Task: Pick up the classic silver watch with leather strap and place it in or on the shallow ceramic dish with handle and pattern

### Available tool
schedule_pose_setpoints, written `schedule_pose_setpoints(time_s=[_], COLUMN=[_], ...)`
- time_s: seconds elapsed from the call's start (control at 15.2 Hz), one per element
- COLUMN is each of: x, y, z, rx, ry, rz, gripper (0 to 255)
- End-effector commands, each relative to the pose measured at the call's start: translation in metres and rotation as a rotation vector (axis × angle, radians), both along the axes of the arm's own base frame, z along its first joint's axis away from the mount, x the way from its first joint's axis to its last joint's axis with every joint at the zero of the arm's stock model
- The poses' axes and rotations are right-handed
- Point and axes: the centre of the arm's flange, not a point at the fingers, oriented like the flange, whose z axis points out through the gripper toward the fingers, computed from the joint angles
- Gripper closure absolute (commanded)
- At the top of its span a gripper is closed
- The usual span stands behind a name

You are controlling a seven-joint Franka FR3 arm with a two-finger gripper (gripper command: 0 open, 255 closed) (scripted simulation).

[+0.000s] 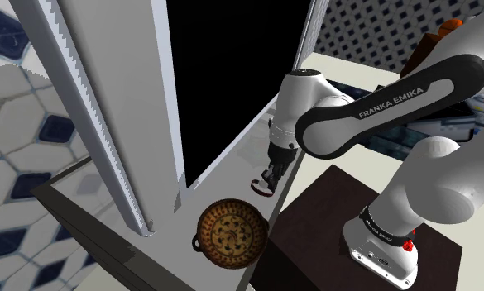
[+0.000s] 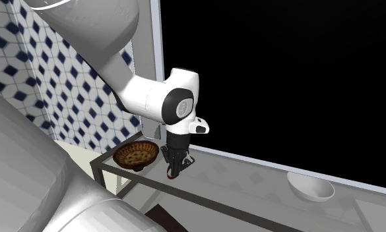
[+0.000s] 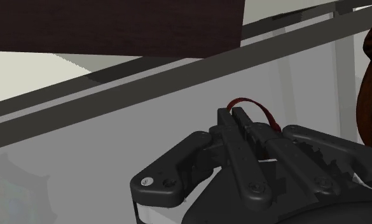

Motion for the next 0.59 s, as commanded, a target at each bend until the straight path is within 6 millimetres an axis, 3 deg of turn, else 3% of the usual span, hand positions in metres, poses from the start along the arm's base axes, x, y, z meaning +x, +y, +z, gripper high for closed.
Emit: schedule_pose_setpoints(time_s=[0.0, 0.13, 0.53], x=[0.0, 0.0, 0.0], y=[0.0, 0.0, 0.0], z=[0.0, 0.0, 0.032], rx=[0.0, 0.0, 0.0], ry=[0.0, 0.0, 0.0], rz=[0.0, 0.0, 0.0], gripper=[255, 255, 255])
